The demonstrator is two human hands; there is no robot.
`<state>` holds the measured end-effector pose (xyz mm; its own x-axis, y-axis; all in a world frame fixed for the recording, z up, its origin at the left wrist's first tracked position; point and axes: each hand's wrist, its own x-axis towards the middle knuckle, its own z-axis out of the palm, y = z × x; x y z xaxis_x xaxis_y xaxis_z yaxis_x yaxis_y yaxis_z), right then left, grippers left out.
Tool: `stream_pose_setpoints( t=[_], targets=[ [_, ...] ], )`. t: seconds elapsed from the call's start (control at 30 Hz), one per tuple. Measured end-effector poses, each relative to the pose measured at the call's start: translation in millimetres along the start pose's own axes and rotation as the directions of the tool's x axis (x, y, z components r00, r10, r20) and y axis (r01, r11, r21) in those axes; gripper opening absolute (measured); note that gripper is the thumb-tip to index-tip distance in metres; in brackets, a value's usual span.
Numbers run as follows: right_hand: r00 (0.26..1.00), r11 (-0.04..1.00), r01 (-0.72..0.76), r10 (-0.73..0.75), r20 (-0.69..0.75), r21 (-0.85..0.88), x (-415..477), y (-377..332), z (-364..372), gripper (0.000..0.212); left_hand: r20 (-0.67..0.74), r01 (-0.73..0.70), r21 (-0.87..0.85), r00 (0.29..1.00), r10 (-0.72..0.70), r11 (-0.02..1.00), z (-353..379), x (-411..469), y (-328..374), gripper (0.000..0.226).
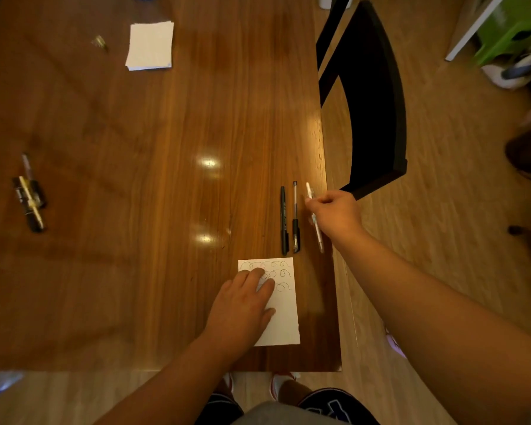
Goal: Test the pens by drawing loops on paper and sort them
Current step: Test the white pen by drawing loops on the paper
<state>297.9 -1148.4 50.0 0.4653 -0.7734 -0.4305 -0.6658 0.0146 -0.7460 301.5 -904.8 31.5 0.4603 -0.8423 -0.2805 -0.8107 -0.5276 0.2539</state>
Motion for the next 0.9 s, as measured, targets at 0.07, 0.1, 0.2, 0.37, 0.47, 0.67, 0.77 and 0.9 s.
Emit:
stream_pose_setpoints(
  t=[0.07,0.1,0.2,0.37,0.47,0.67,0.77,0.9],
  targets=[
    [0.999,0.996,0.029,-0.030,-0.017,-0.087,5,0,3,0.013,0.002,-0.003,0.026,1.000,0.003,1.000,-3,-1,0,0.054],
    [0.999,0.994,0.030,-0.032,-0.012,-0.107,8,0,5,0.013,-0.005,-0.007,0.041,1.000,0.007,0.999,-3,-1,0,0.054],
    [0.999,0.984,0.034,-0.032,0.016,-0.177,12,3,7,0.013,-0.066,-0.020,0.059,0.998,0.024,0.998,-3,-4,0,0.054],
    [0.994,0.964,0.113,-0.112,0.019,-0.241,14,10,7,0.014,-0.135,-0.041,0.075,0.990,0.051,0.996,2,-4,-2,0.053],
    [0.992,0.964,0.126,-0.127,0.010,-0.236,15,14,6,0.013,-0.160,-0.033,0.077,0.986,0.045,0.997,4,-4,-2,0.053],
    [0.991,0.963,0.133,-0.135,0.004,-0.233,14,21,0,0.013,-0.181,-0.024,0.072,0.983,0.037,0.997,9,-3,-2,0.052],
    [0.991,0.964,0.132,-0.136,-0.001,-0.231,11,26,-4,0.013,-0.185,-0.009,0.054,0.983,0.018,0.999,11,-3,-1,0.051],
    [0.990,0.964,0.144,-0.143,0.017,-0.223,3,35,-13,0.013,-0.184,0.029,0.046,0.983,-0.020,0.999,15,-3,1,0.051]
  ],
)
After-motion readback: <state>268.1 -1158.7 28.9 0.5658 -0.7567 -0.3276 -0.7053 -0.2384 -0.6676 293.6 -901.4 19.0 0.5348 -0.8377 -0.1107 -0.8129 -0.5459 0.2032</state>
